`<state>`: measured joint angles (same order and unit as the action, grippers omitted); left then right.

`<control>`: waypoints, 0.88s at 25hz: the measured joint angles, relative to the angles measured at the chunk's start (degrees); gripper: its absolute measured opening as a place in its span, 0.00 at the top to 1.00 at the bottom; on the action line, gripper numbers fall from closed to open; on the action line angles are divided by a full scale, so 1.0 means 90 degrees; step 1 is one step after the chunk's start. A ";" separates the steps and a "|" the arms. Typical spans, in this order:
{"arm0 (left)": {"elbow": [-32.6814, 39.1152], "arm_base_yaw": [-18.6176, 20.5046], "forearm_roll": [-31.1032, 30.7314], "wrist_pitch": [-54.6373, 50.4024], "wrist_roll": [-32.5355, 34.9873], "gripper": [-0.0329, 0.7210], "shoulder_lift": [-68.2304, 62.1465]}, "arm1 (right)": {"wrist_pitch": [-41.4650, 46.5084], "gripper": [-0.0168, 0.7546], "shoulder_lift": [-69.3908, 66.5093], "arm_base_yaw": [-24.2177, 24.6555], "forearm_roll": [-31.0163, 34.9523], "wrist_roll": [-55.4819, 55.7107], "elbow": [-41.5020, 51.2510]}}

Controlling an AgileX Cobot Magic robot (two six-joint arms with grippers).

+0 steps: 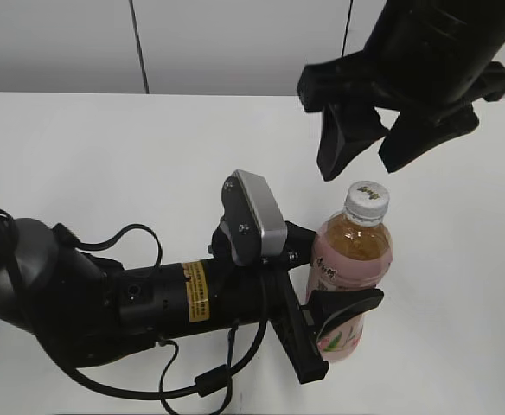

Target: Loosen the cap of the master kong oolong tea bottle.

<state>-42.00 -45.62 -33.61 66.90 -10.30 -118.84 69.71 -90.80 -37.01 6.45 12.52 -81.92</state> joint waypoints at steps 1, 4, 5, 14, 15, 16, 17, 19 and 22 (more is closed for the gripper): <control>0.0000 0.0000 0.0000 0.0000 0.0000 0.43 0.0000 | 0.0000 0.36 0.0006 0.0000 -0.0004 0.0007 0.0072; 0.0000 0.0000 0.0000 0.0000 0.0000 0.43 0.0000 | 0.0007 0.36 0.0044 0.0000 0.0008 0.0034 0.0240; 0.0000 0.0000 0.0000 0.0000 0.0000 0.43 0.0000 | 0.0012 0.36 0.0057 0.0000 0.0020 0.0039 0.0260; 0.0000 0.0000 0.0000 0.0000 0.0000 0.43 0.0000 | 0.0019 0.46 0.0077 0.0000 0.0155 0.0041 0.0298; 0.0000 0.0000 0.0000 0.0000 0.0000 0.43 0.0000 | 0.0019 0.47 0.0077 0.0000 0.0190 0.0041 0.0320; 0.0000 0.0000 0.0000 0.0000 0.0000 0.43 0.0000 | 0.0019 0.47 0.0077 0.0000 0.0204 0.0041 0.0352; 0.0000 0.0000 0.0000 0.0000 0.0000 0.43 0.0000 | 0.0019 0.47 0.0077 0.0000 0.0219 0.0041 0.0388; 0.0000 0.0000 0.0000 0.0000 0.0000 0.43 0.0000 | 0.0019 0.48 0.0077 0.0000 0.0235 0.0041 0.0489; 0.0000 0.0000 0.0000 0.0000 0.0000 0.43 0.0000 | 0.0021 0.48 0.0077 0.0000 0.0246 0.0036 0.0554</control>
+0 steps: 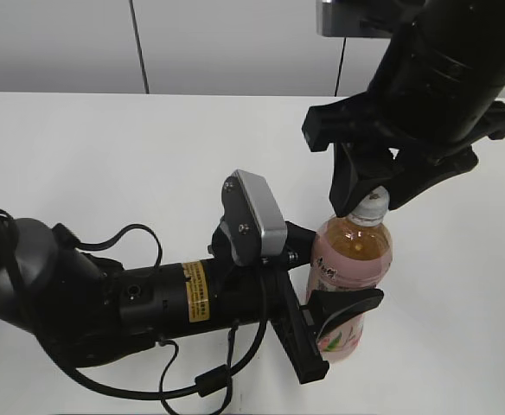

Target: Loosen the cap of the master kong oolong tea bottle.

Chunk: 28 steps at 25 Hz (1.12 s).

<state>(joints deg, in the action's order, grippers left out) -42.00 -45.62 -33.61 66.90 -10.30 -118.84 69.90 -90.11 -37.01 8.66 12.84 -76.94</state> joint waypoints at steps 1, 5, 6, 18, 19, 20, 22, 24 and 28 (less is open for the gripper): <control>0.0000 0.0000 0.0000 0.0000 0.0000 0.43 0.0000 | 0.0000 0.48 0.0000 0.0000 0.0000 0.0000 0.0000; 0.0000 0.0000 0.0000 0.0000 0.0000 0.43 0.0000 | 0.0000 0.53 0.0000 0.0000 0.0000 -0.0014 0.0007; 0.0000 0.0000 0.0000 0.0000 0.0000 0.43 0.0000 | 0.0000 0.57 0.0000 0.0000 0.0011 -0.0051 0.0007; 0.0000 0.0000 -0.0007 0.0000 0.0000 0.43 0.0000 | 0.0000 0.61 0.0008 0.0000 0.0065 -0.2748 0.0007; 0.0000 0.0000 -0.0013 0.0000 0.0000 0.43 0.0000 | 0.0000 0.61 0.0008 0.0000 0.0070 -0.3154 0.0007; 0.0000 0.0000 -0.0013 0.0000 0.0000 0.43 0.0000 | 0.0000 0.61 0.0008 0.0000 0.0070 -0.3590 0.0007; 0.0000 0.0000 -0.0021 0.0002 0.0000 0.43 0.0000 | 0.0000 0.61 0.0008 0.0000 0.0070 -0.4436 0.0007; 0.0000 0.0000 -0.0020 0.0002 0.0000 0.43 0.0000 | 0.0000 0.61 0.0008 0.0000 0.0075 -0.5431 0.0007; 0.0000 0.0000 -0.0022 0.0007 0.0000 0.43 0.0000 | 0.0006 0.61 0.0008 0.0000 0.0091 -0.7710 0.0007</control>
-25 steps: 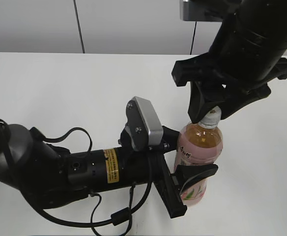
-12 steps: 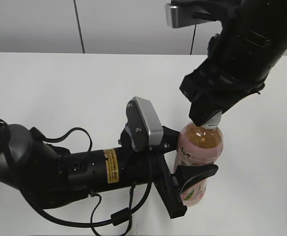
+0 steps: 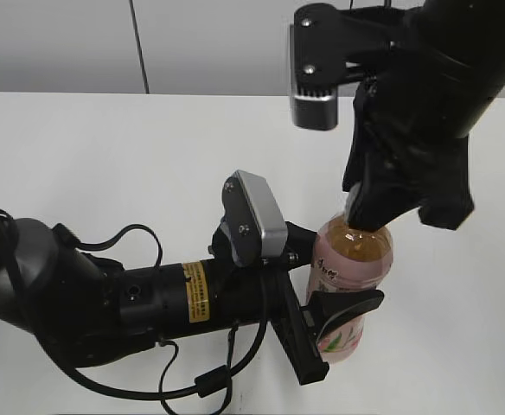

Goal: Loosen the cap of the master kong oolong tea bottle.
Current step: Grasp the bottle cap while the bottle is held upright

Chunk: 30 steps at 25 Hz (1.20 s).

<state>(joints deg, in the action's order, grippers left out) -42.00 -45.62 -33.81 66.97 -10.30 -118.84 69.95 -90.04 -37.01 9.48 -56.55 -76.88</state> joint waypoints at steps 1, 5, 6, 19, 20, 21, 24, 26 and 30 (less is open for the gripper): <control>0.0000 0.0000 0.0000 0.0000 0.0000 0.43 0.0000 | 0.0001 0.61 0.0000 0.0000 0.0000 -0.0497 0.0000; 0.0000 0.0000 0.0000 0.0000 0.0000 0.43 0.0000 | 0.0014 0.61 0.0010 -0.0008 -0.0109 -0.1786 0.0000; 0.0000 0.0000 0.0000 -0.0006 0.0000 0.43 0.0000 | 0.0014 0.61 0.0010 -0.0024 -0.0145 -0.1900 0.0000; 0.0000 0.0000 0.0006 -0.0006 0.0000 0.43 0.0000 | 0.0014 0.52 0.0015 -0.0044 -0.0209 -0.1645 0.0000; 0.0000 0.0000 0.0006 -0.0006 0.0000 0.43 0.0000 | 0.0014 0.48 0.0015 -0.0044 -0.0251 -0.1511 0.0000; 0.0000 0.0000 0.0006 -0.0006 0.0000 0.43 0.0000 | 0.0008 0.44 0.0015 -0.0044 -0.0289 -0.1366 0.0000; 0.0000 0.0000 0.0006 -0.0006 0.0000 0.43 0.0000 | 0.0008 0.36 0.0015 -0.0044 -0.0277 -0.0945 0.0000; 0.0000 0.0000 0.0006 -0.0006 0.0000 0.43 0.0000 | 0.0014 0.35 0.0015 -0.0044 -0.0191 -0.0601 -0.0083; 0.0000 0.0000 0.0006 -0.0006 0.0000 0.43 0.0000 | 0.0014 0.34 0.0015 -0.0044 0.0351 0.0161 -0.0542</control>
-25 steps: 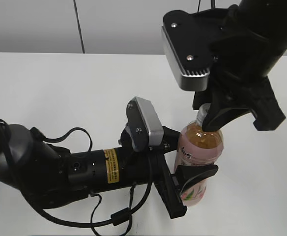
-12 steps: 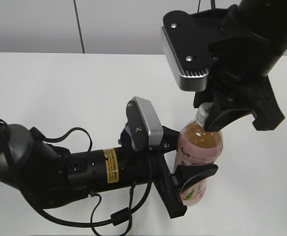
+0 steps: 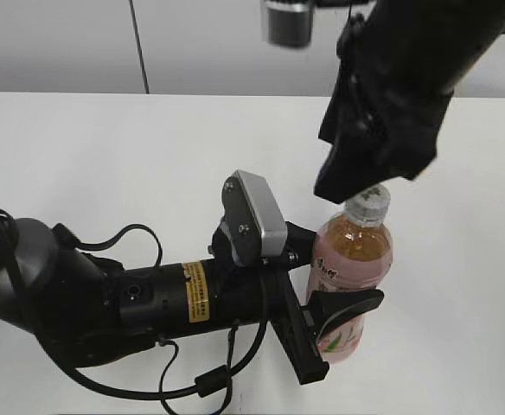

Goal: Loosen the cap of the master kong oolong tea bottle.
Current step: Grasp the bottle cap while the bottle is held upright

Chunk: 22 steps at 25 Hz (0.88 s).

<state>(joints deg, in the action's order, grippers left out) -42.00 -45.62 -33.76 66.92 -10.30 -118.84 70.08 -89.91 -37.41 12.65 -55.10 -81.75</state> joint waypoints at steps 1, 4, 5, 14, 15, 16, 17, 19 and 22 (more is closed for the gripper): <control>0.0000 0.0000 0.0000 0.0000 0.0000 0.43 0.0000 | 0.0000 0.34 0.0000 0.0000 0.0096 0.0379 -0.0112; 0.0000 0.0000 -0.0005 0.0000 0.0000 0.43 0.0000 | 0.0000 0.34 0.0000 0.0000 0.0074 0.2523 -0.0427; 0.0000 0.0000 -0.0005 0.0000 0.0000 0.43 0.0000 | 0.0000 0.34 0.0000 0.0000 -0.0017 0.3501 -0.0497; 0.0000 0.0000 -0.0025 0.0000 0.0000 0.43 0.0000 | 0.0000 0.34 0.0000 0.0000 -0.0230 0.7670 -0.0526; 0.0000 0.0000 -0.0031 0.0000 0.0000 0.43 0.0000 | 0.0000 0.34 0.0000 0.0000 -0.0235 0.7744 -0.0490; 0.0000 0.0000 -0.0031 0.0000 0.0000 0.43 0.0000 | 0.0000 0.34 0.0000 0.0000 -0.0250 0.7815 -0.0422; 0.0000 0.0000 -0.0031 0.0004 0.0000 0.43 0.0000 | 0.0000 0.34 0.0000 0.0000 -0.0256 0.7878 -0.0326; 0.0000 0.0000 -0.0031 0.0004 0.0000 0.43 0.0000 | 0.0000 0.34 0.0000 0.0000 -0.0285 0.7934 -0.0138; 0.0000 0.0000 -0.0031 0.0004 0.0000 0.43 0.0000 | 0.0000 0.34 0.0000 0.0000 -0.0348 0.7988 0.0001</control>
<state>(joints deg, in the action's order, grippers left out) -42.00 -45.62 -34.04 66.95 -10.30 -118.84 70.08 -89.91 -37.41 9.51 16.78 -81.74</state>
